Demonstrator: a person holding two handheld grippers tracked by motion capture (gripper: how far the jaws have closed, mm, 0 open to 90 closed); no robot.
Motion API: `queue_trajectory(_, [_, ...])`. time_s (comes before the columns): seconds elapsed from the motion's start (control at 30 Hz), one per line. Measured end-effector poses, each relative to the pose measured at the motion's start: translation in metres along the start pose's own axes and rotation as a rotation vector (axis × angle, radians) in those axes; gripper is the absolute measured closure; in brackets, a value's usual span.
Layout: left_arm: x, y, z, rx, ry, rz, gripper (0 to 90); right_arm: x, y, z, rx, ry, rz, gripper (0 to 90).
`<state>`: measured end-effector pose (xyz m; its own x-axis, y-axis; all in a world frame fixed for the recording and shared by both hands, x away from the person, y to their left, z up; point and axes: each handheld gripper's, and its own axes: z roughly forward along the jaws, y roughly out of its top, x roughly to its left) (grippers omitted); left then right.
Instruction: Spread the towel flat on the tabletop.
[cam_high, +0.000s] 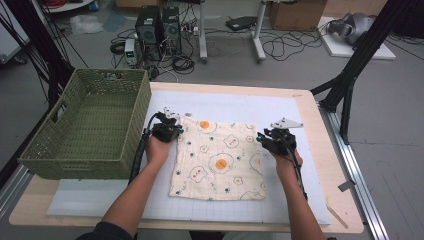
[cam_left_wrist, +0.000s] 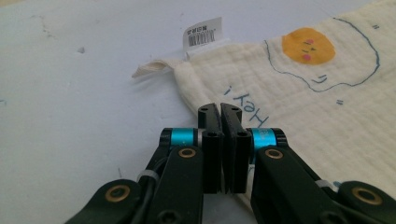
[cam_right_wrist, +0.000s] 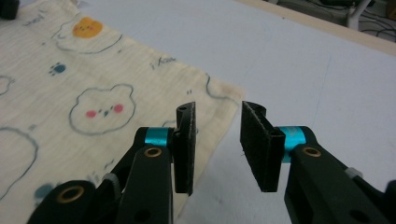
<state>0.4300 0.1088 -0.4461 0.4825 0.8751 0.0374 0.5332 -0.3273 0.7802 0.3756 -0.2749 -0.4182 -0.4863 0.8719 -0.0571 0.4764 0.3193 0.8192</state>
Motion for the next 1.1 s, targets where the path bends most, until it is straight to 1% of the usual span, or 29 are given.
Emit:
queue_trajectory(0.03, [0.001, 0.000, -0.001, -0.006, -0.004, -0.013, 84.1, 0.001, -0.005, -0.004, -0.003, 0.014, 0.003, 64.6])
queue_trajectory(0.07, [0.002, -0.001, -0.002, -0.029, -0.004, -0.033, 79.8, 0.002, -0.009, -0.006, 0.001, 0.025, 0.009, 64.2])
queue_trajectory(0.1, [0.003, -0.002, -0.003, -0.037, -0.001, -0.042, 75.6, 0.003, -0.013, -0.008, 0.009, 0.034, 0.006, 63.9])
queue_trajectory(0.13, [0.004, -0.005, -0.004, -0.039, -0.017, -0.060, 72.3, 0.005, -0.016, -0.010, 0.017, 0.040, 0.008, 63.9])
queue_trajectory(0.17, [0.004, -0.006, -0.004, -0.035, -0.026, -0.062, 67.0, 0.008, -0.022, -0.011, 0.046, 0.059, 0.018, 64.0])
queue_trajectory(0.2, [0.004, -0.007, -0.004, -0.027, -0.032, -0.068, 64.5, 0.009, -0.024, -0.012, 0.054, 0.067, 0.020, 64.3])
queue_trajectory(0.23, [0.004, -0.009, -0.006, -0.038, -0.030, -0.071, 59.9, 0.011, -0.027, -0.012, 0.064, 0.081, 0.029, 64.9])
queue_trajectory(0.3, [0.003, -0.013, -0.010, -0.052, -0.030, -0.086, 53.4, 0.014, -0.034, -0.011, 0.084, 0.101, 0.031, 65.8])
queue_trajectory(0.33, [0.002, -0.014, -0.013, -0.068, -0.038, -0.085, 52.1, 0.015, -0.037, -0.009, 0.091, 0.109, 0.036, 66.0])
queue_trajectory(0.37, [0.001, -0.015, -0.014, -0.072, -0.041, -0.086, 52.2, 0.016, -0.039, -0.007, 0.103, 0.117, 0.046, 66.8])
queue_trajectory(0.4, [0.000, -0.016, -0.017, -0.083, -0.044, -0.081, 52.1, 0.017, -0.040, -0.006, 0.103, 0.120, 0.043, 68.2])
queue_trajectory(0.43, [0.000, -0.017, -0.018, -0.086, -0.050, -0.078, 52.2, 0.018, -0.040, -0.006, 0.102, 0.127, 0.047, 72.1])
queue_trajectory(0.47, [0.000, -0.018, -0.020, -0.087, -0.053, -0.076, 52.2, 0.018, -0.039, -0.006, 0.103, 0.132, 0.040, 74.5])
queue_trajectory(0.5, [0.000, -0.019, -0.020, -0.089, -0.054, -0.081, 52.2, 0.019, -0.039, -0.006, 0.105, 0.127, 0.028, 77.0])
queue_trajectory(0.57, [0.000, -0.019, -0.021, -0.084, -0.070, -0.084, 52.0, 0.019, -0.039, -0.005, 0.108, 0.139, 0.032, 85.9])
queue_trajectory(0.63, [-0.001, -0.018, -0.024, -0.095, -0.077, -0.082, 50.9, 0.019, -0.038, -0.007, 0.111, 0.098, 0.006, 87.8])
queue_trajectory(0.67, [-0.002, -0.017, -0.027, -0.103, -0.077, -0.077, 49.9, 0.019, -0.038, -0.007, 0.115, 0.079, 0.003, 87.8])
queue_trajectory(0.7, [-0.002, -0.016, -0.028, -0.114, -0.081, -0.079, 47.4, 0.018, -0.038, -0.008, 0.117, 0.064, -0.001, 87.8])
queue_trajectory(0.73, [-0.003, -0.015, -0.030, -0.125, -0.094, -0.078, 46.0, 0.018, -0.038, -0.008, 0.114, 0.062, 0.003, 87.5])
queue_trajectory(0.77, [-0.003, -0.015, -0.032, -0.131, -0.104, -0.082, 44.2, 0.017, -0.039, -0.009, 0.108, 0.067, 0.001, 85.1])
queue_trajectory(0.8, [-0.003, -0.014, -0.034, -0.138, -0.118, -0.083, 42.4, 0.017, -0.038, -0.010, 0.101, 0.065, -0.001, 80.8])
queue_trajectory(0.87, [-0.004, -0.013, -0.038, -0.148, -0.142, -0.084, 40.2, 0.016, -0.037, -0.015, 0.062, 0.069, 0.004, 74.2])
queue_trajectory(0.9, [-0.005, -0.013, -0.041, -0.162, -0.144, -0.094, 36.7, 0.015, -0.036, -0.019, 0.046, 0.068, 0.009, 71.6])
queue_trajectory(0.93, [-0.006, -0.012, -0.044, -0.178, -0.151, -0.103, 32.8, 0.013, -0.035, -0.022, 0.035, 0.065, 0.009, 66.5])
queue_trajectory(0.97, [-0.007, -0.012, -0.048, -0.213, -0.160, -0.110, 30.8, 0.012, -0.035, -0.027, 0.023, 0.060, 0.015, 62.7])
queue_trajectory(1.0, [-0.008, -0.012, -0.052, -0.235, -0.163, -0.108, 30.0, 0.010, -0.035, -0.031, 0.009, 0.061, 0.020, 58.8])
queue_trajectory(1.03, [-0.008, -0.011, -0.055, -0.250, -0.181, -0.103, 27.6, 0.008, -0.035, -0.035, -0.011, 0.071, 0.028, 54.8])
queue_trajectory(1.07, [-0.008, -0.011, -0.058, -0.260, -0.198, -0.109, 25.9, 0.007, -0.034, -0.041, -0.030, 0.081, 0.029, 52.7])
queue_trajectory(1.1, [-0.008, -0.012, -0.060, -0.272, -0.216, -0.110, 24.9, 0.007, -0.034, -0.045, -0.039, 0.078, 0.024, 49.2])
